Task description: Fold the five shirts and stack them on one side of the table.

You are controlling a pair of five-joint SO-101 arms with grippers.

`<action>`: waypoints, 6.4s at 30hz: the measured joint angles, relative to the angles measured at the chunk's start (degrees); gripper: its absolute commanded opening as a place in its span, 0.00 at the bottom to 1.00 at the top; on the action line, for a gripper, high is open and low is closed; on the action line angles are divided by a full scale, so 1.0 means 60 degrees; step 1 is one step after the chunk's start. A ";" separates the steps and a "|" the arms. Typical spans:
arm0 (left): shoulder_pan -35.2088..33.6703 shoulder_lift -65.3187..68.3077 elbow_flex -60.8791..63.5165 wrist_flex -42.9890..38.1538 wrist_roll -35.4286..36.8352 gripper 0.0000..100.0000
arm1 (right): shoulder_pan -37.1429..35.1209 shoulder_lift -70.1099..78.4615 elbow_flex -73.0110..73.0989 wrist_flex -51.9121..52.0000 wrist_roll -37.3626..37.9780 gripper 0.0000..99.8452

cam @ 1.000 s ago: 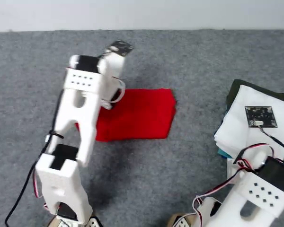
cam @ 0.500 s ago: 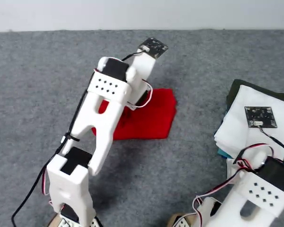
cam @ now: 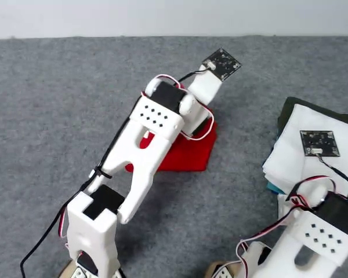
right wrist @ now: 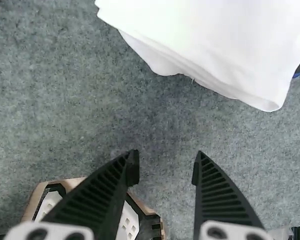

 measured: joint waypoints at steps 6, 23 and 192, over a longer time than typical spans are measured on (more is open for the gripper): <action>0.0015 0.0747 0.0000 -0.0176 0.0498 0.19 | 0.0000 0.0000 0.0000 0.0000 0.0000 0.18; -0.2403 0.0747 -0.1231 0.1407 0.0088 0.08 | 0.0000 0.0000 0.0000 0.0000 0.0000 0.18; -1.1311 -0.5612 0.6344 0.1993 -0.3619 0.02 | -0.8015 1.8901 -1.4974 -0.0264 -0.2901 0.01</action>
